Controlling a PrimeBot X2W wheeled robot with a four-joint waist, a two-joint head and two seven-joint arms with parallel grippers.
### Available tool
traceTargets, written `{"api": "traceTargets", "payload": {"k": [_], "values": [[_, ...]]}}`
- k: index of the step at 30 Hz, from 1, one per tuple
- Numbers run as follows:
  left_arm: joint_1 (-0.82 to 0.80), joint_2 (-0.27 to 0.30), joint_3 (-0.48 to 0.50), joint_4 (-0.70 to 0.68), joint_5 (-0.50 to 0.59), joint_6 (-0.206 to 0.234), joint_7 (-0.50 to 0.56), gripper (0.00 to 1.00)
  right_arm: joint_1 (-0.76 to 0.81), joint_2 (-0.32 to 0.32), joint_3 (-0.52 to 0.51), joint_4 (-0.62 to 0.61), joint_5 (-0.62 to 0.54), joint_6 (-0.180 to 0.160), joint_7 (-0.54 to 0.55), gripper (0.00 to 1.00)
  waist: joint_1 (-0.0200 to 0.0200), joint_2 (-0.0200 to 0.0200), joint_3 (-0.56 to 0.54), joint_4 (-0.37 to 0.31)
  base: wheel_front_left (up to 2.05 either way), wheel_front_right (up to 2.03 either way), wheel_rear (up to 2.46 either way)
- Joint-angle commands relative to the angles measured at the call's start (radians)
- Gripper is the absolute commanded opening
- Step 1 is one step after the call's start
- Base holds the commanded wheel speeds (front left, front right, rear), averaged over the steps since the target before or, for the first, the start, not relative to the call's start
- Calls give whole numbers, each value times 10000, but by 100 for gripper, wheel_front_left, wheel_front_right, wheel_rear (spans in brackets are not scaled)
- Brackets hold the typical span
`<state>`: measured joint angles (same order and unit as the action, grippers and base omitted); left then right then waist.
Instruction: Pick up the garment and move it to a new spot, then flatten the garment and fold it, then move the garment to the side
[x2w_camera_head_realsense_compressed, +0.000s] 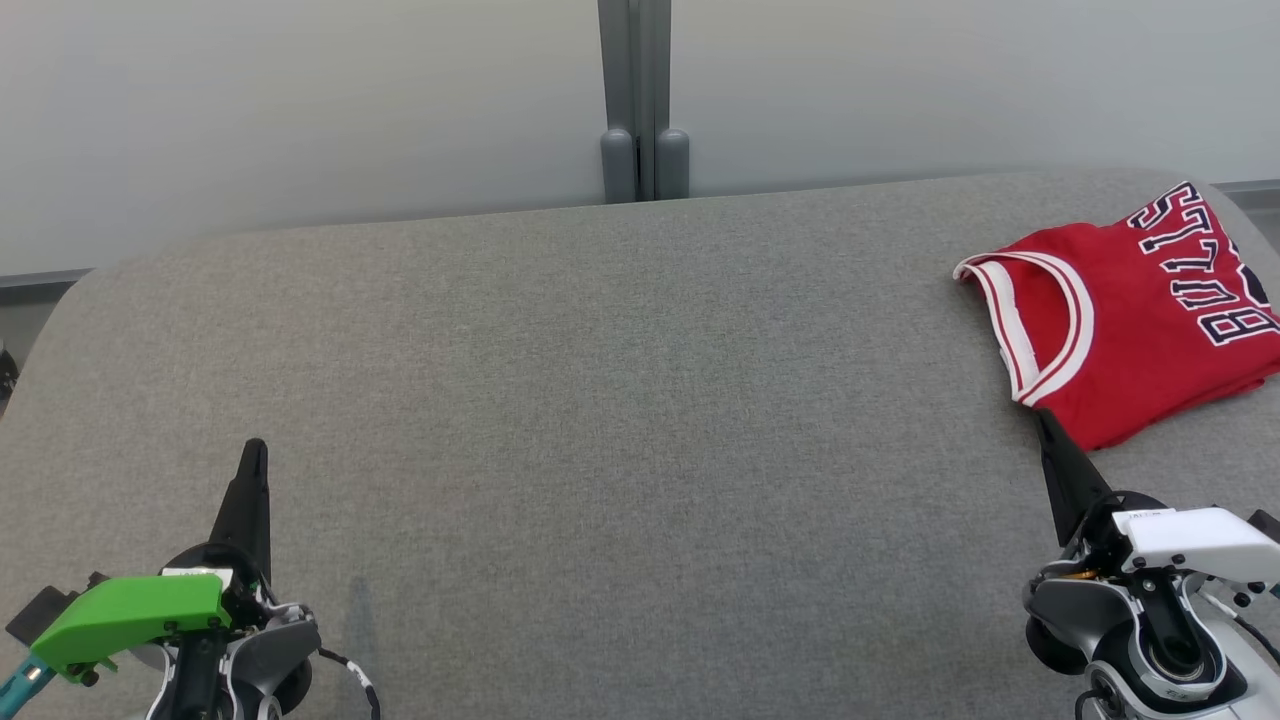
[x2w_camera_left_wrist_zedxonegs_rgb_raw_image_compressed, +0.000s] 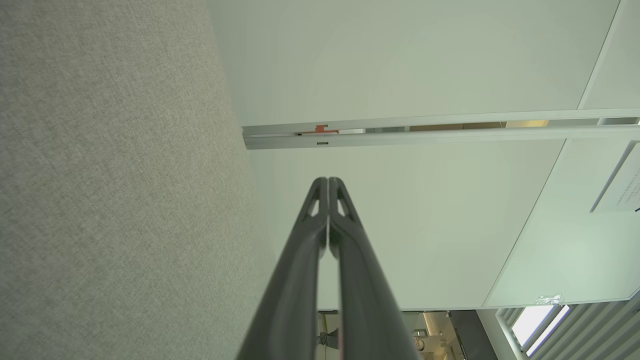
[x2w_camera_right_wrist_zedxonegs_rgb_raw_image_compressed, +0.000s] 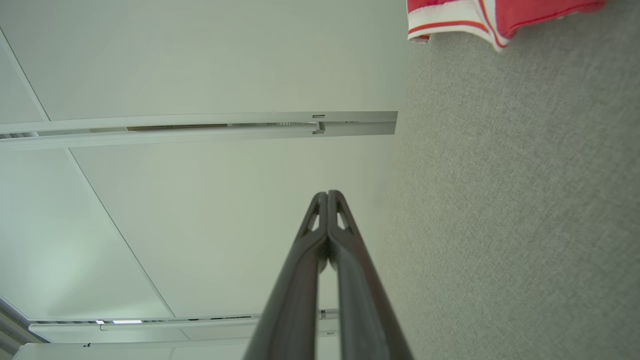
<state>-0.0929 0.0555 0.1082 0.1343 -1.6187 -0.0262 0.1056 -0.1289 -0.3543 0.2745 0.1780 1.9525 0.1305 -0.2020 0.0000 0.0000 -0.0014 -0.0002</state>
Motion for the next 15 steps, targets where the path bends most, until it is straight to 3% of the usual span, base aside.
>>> {"api": "traceTargets", "payload": {"k": [1, 15], "values": [[-120, -4, 46, -40, -16, -47, 41, 0, -123, -46, 32, -30, 72, 4, -46, 0, 0, 0, 1, 0, 0, 0, 0], [-119, -9, 51, -46, -7, -45, 49, 0, -148, -187, 192, -106, 206, 4, -192, 0, 0, 0, 3, 1, 0, 0, 0]]}}
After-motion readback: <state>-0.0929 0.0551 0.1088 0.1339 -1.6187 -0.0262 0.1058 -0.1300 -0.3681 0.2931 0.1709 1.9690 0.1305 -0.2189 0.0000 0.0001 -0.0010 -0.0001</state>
